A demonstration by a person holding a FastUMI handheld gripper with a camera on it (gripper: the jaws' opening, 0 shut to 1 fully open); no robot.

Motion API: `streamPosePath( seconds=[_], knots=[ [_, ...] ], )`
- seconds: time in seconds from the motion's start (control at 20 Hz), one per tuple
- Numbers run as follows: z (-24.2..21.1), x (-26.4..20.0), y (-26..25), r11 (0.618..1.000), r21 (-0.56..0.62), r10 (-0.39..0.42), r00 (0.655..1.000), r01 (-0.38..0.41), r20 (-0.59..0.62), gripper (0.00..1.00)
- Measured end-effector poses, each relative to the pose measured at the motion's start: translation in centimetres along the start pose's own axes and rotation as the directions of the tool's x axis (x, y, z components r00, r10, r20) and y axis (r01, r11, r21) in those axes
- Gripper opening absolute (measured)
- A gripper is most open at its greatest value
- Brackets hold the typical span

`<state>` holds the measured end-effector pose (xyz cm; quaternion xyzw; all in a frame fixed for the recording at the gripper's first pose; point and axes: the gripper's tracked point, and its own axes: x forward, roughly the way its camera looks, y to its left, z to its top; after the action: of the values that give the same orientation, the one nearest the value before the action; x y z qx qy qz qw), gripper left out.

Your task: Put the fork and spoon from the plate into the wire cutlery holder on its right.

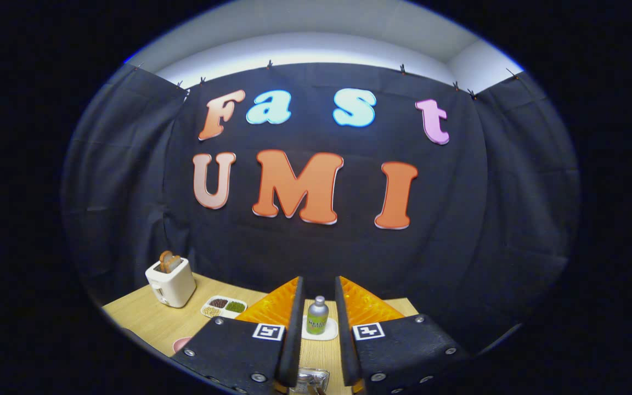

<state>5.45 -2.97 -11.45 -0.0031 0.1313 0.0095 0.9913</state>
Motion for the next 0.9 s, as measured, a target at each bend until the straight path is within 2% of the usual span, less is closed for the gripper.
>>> streamPosePath(
  seconds=[0.05, 0.15, 0.45, 0.6, 0.9],
  knots=[
    [1.2, -0.3, 0.1, 1.0, 0.003, 0.001, 1.0, -0.001, 0.026, 0.41],
    [2.7, -0.9, 0.4, 1.0, 0.009, 0.005, 0.998, -0.006, 0.058, 0.54],
    [4.4, -2.2, -0.1, 0.999, 0.033, -0.003, 0.995, -0.001, 0.098, 0.86],
    [4.9, -2.7, -0.6, 0.999, 0.028, -0.03, 0.993, 0.027, 0.118, 0.96],
    [4.8, -3.2, -0.9, 0.999, 0.014, -0.051, 0.99, 0.049, 0.133, 0.97]
  ],
)
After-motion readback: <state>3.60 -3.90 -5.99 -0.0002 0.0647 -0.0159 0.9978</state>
